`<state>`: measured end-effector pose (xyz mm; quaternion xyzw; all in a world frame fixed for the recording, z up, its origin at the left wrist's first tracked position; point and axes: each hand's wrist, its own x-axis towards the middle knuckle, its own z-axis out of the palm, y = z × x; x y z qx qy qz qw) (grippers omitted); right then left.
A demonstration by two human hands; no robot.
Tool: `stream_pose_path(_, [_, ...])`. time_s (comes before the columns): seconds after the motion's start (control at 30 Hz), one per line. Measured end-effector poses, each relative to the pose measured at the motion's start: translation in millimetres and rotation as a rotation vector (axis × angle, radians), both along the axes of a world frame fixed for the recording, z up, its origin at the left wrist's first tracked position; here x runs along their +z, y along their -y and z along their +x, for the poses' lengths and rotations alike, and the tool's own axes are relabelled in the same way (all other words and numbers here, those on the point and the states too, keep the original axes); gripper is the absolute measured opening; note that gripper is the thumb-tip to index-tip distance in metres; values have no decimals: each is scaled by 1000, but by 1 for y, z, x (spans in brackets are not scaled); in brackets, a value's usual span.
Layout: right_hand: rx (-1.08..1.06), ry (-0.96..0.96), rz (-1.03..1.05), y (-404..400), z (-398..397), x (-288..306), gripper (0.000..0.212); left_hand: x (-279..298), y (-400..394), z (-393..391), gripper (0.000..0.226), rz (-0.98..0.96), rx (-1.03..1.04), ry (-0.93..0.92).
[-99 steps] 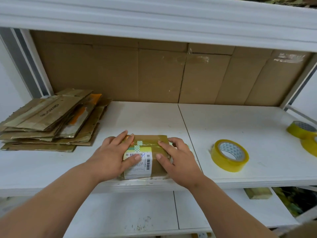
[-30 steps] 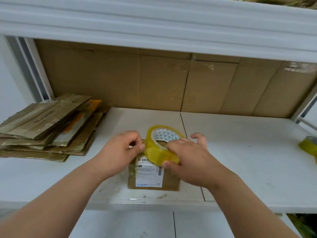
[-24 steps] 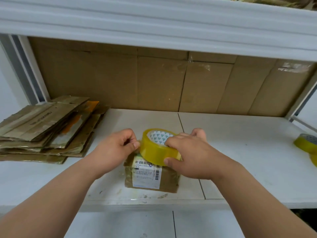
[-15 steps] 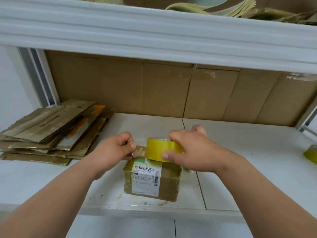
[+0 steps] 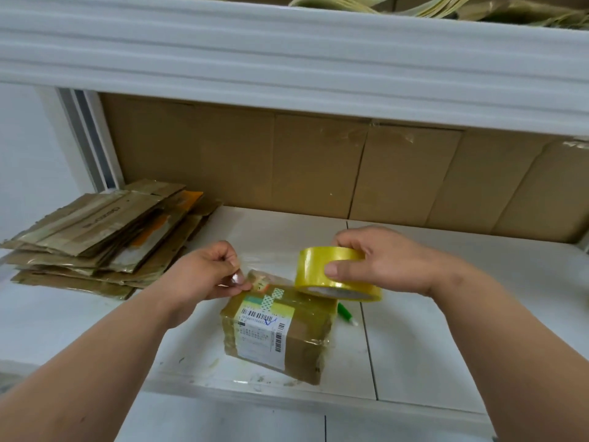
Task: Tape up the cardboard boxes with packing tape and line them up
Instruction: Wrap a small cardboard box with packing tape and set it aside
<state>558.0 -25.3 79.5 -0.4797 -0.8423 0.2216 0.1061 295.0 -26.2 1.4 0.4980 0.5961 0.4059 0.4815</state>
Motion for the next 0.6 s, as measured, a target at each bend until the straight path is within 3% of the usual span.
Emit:
stream_pose_path(0.07, [-29,-5,20,1,9,2,43,1,-2,1,21,-2,-8,-5])
stream_pose_path(0.2, [-28,-113,-130,3,25,-6,68,2,-7,6,23,-28,-1,4])
stream_pose_path(0.37, [70,-338,-355,6,43,-10,59,5,-10,8,25,-89,24,87])
stream_pose_path(0.53, [-33,-390,-356,12,58,-13,32,2,-12,13,24,-100,84,98])
stream_pose_path(0.6, [-106,-372,-323,14,65,-19,50,1,-12,13,24,-96,76,99])
